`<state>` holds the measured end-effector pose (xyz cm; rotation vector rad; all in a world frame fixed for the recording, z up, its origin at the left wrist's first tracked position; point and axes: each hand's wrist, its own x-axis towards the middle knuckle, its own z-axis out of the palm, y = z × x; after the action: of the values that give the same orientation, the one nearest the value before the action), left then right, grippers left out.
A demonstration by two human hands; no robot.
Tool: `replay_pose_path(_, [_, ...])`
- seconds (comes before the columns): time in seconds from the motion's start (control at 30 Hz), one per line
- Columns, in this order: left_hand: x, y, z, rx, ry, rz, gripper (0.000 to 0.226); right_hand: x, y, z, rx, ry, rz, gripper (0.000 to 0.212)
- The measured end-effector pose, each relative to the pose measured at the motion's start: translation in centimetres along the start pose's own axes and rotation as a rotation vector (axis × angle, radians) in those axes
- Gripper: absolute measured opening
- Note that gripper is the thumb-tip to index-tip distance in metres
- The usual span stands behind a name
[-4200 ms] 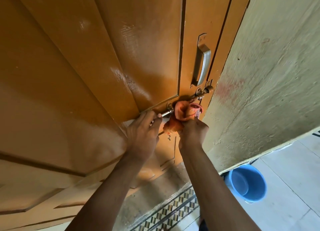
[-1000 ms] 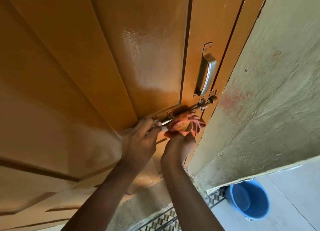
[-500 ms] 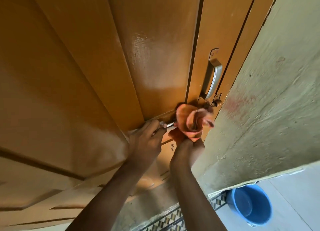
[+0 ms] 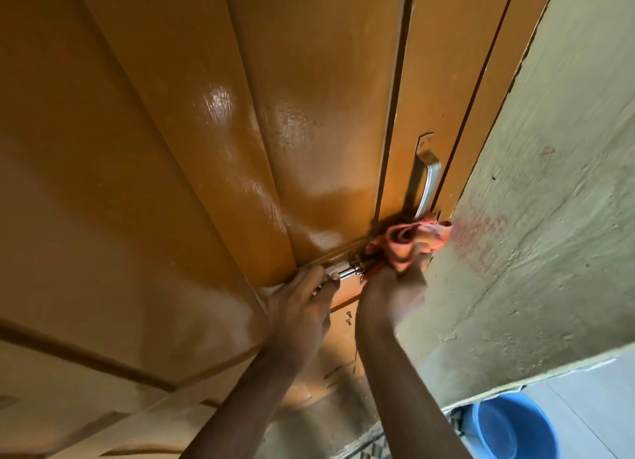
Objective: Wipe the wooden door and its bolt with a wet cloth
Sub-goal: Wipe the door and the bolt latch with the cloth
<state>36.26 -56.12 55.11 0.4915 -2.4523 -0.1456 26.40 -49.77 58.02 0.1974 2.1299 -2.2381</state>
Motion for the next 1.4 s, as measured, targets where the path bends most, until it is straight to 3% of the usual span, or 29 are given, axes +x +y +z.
replay_pose_path(0.07, [0.1,0.2,0.2,0.047,0.047,0.017,0.019,-0.7,1.7,-0.4,-0.127,-0.053,-0.152,0.064])
replay_pose_path(0.13, [0.2,-0.2,0.4,0.019,0.063,0.037,0.021,0.6,2.8,-1.0,-0.132,-0.043,-0.167,0.055])
replay_pose_path(0.2, [-0.1,-0.2,0.5,0.017,0.06,0.028,0.024,3.9,3.1,-0.8,-0.096,0.091,0.001,0.047])
replay_pose_path(0.27, [0.0,-0.1,0.4,0.024,0.042,0.031,0.024,5.2,2.6,0.1,-0.05,0.179,0.074,0.053])
replay_pose_path(0.37, [0.0,-0.2,0.6,0.041,0.063,0.033,0.014,1.2,2.6,0.1,-0.19,0.012,-0.209,0.061])
replay_pose_path(0.47, [-0.2,-0.6,1.1,0.012,0.084,0.052,0.014,0.8,4.1,-2.9,-0.261,-0.187,-0.406,0.053])
replay_pose_path(0.63, [-0.3,-0.6,1.0,-0.014,0.098,0.059,0.021,4.0,3.7,-2.4,-0.308,-0.06,-0.317,0.055])
replay_pose_path(0.8, [0.1,-0.2,0.3,0.01,0.104,0.082,0.016,1.1,5.9,-4.8,-0.553,-0.381,-0.736,0.066])
replay_pose_path(0.83, [0.2,-0.2,0.3,0.013,0.108,0.086,0.017,1.7,5.7,-5.8,-0.563,-0.409,-0.742,0.063])
replay_pose_path(0.93, [0.2,-0.2,0.5,0.018,0.114,0.084,0.02,3.8,5.0,-6.7,-0.481,-0.28,-0.477,0.039])
replay_pose_path(1.0, [0.1,-0.3,0.7,0.021,0.102,0.071,0.021,3.4,5.0,-5.7,-0.41,-0.218,-0.401,0.031])
replay_pose_path(1.2, [0.2,0.1,0.2,0.018,0.097,0.044,0.005,-0.4,7.3,-6.2,-0.6,-0.564,-0.378,0.041])
replay_pose_path(1.3, [0.3,0.9,0.0,0.112,0.023,0.012,0.023,-0.4,7.6,-7.6,-0.558,-0.534,-0.087,0.057])
replay_pose_path(1.4, [-0.1,1.8,-0.5,0.2,-0.068,-0.048,0.036,-0.8,7.4,-9.4,-0.566,-0.488,-0.057,0.05])
